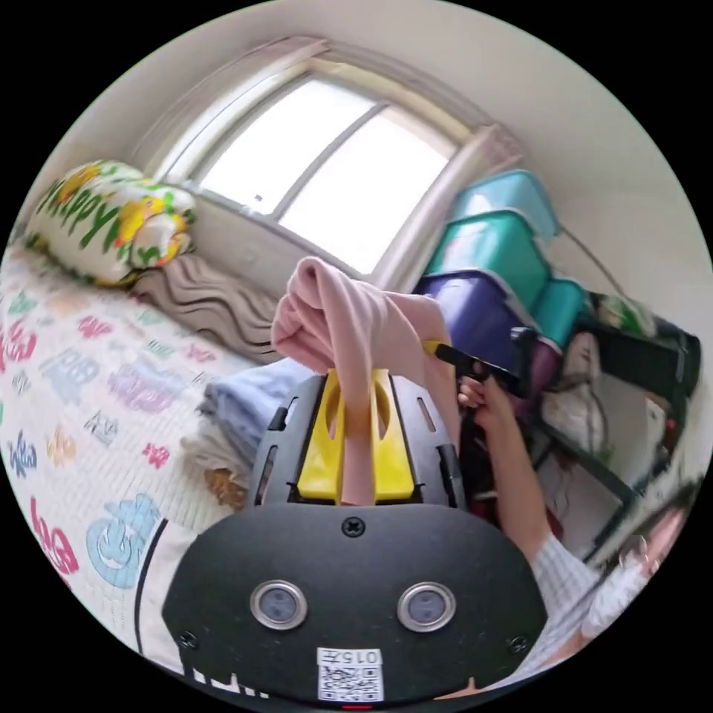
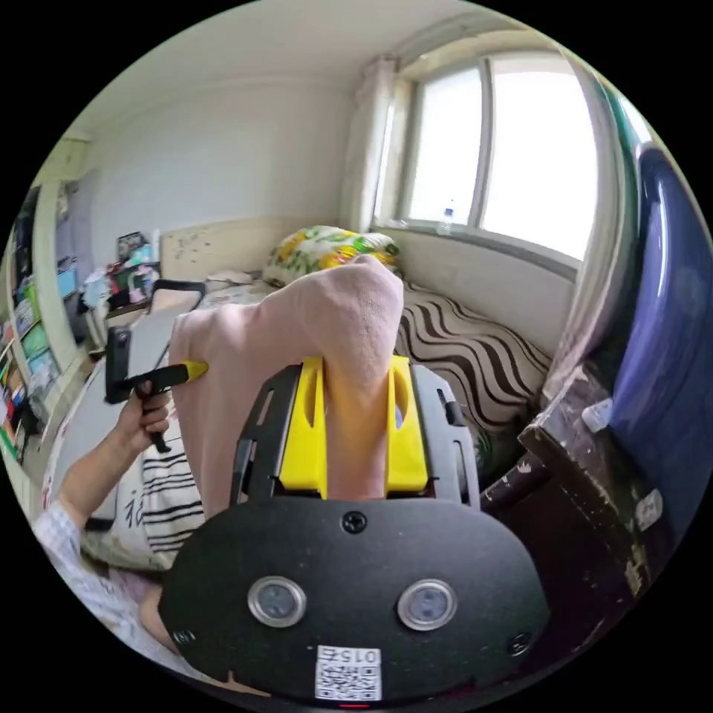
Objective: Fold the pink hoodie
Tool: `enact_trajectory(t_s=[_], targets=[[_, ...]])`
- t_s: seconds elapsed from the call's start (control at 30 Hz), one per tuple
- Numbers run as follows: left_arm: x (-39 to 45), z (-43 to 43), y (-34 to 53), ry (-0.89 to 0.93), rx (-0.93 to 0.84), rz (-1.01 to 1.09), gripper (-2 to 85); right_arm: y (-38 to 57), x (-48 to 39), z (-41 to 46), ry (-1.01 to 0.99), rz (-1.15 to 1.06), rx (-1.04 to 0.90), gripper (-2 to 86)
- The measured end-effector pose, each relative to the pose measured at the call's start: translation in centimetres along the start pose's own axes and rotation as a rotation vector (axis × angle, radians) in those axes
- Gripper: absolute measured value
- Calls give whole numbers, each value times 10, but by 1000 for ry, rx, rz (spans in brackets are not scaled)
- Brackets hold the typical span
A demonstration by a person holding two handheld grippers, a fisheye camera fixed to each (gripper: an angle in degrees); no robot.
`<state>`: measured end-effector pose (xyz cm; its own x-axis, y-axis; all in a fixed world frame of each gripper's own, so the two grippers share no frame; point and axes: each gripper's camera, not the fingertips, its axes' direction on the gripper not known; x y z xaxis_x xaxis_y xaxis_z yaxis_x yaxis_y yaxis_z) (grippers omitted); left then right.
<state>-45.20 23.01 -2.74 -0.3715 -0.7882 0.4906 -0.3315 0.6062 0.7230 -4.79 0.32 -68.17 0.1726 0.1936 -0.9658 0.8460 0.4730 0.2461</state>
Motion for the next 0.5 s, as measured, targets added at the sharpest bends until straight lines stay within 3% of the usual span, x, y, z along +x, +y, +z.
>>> enact_trajectory(t_s=[0.03, 0.1, 0.13, 0.2, 0.27, 0.33, 0.5], targets=[[-37, 30, 12, -134, -38, -116, 42, 2, 7, 45, 100, 85, -62, 124], [-77, 58, 33, -215, -93, -210, 31, 19, 8, 119, 258, 113, -203, 109], [-91, 65, 46, -216, -100, -209, 26, 37, 6, 162, 353, 115, -273, 94], [-104, 67, 57, -184, -135, -147, 22, 55, -14, 181, 522, 3, -175, 56], [-110, 53, 67, -238, -196, -84, 11, 57, -36, 205, 764, -144, -230, 35], [-107, 29, 78, -272, -194, -34, 14, 58, -42, 199, 784, -173, -198, 37], [-83, -55, 119, -124, -233, -10, 44, 67, -37, 119, 483, -56, 40, 41]])
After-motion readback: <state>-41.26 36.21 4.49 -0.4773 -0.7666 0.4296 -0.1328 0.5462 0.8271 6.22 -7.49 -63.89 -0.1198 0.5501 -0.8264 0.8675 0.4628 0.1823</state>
